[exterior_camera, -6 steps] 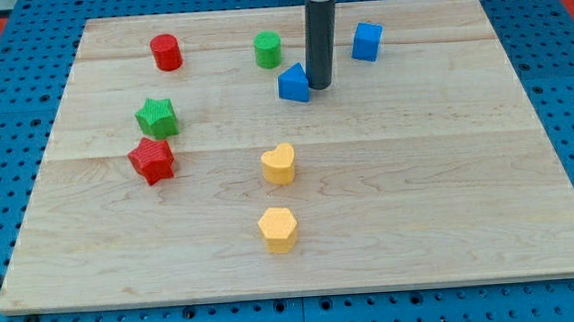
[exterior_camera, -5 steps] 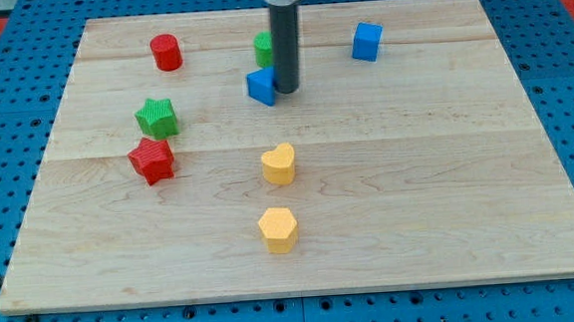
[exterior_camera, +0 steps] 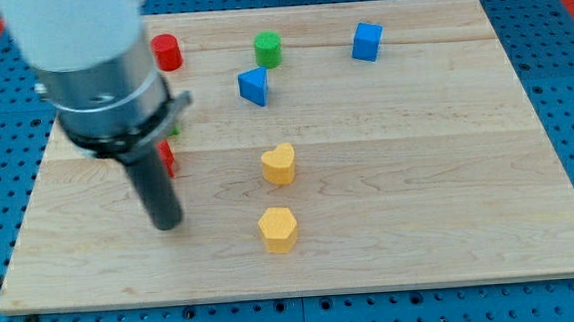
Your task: Slide the red star to the top of the heart
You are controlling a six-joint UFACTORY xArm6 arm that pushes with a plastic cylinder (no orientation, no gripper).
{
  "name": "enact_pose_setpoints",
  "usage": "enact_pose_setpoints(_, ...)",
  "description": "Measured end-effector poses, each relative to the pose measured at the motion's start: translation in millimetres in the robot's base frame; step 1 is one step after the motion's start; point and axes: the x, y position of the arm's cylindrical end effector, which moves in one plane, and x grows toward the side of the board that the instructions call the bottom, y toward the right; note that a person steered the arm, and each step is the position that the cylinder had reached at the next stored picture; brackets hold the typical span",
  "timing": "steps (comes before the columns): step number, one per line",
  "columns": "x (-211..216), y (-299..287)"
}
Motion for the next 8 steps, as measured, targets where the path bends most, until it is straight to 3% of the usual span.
enact_pose_setpoints(1,-23.2,-45.3)
enact_pose_setpoints(2,-63.4,-22.4)
enact_pose_setpoints(3,-93.0,52.4)
enact_pose_setpoints(4,-95.9,99.0)
enact_pose_setpoints(5,-103.6,51.0)
enact_pose_setpoints(6,-134.7,50.5)
enact_pose_setpoints(7,-141.7,101.2)
enact_pose_setpoints(8,-136.6,109.6)
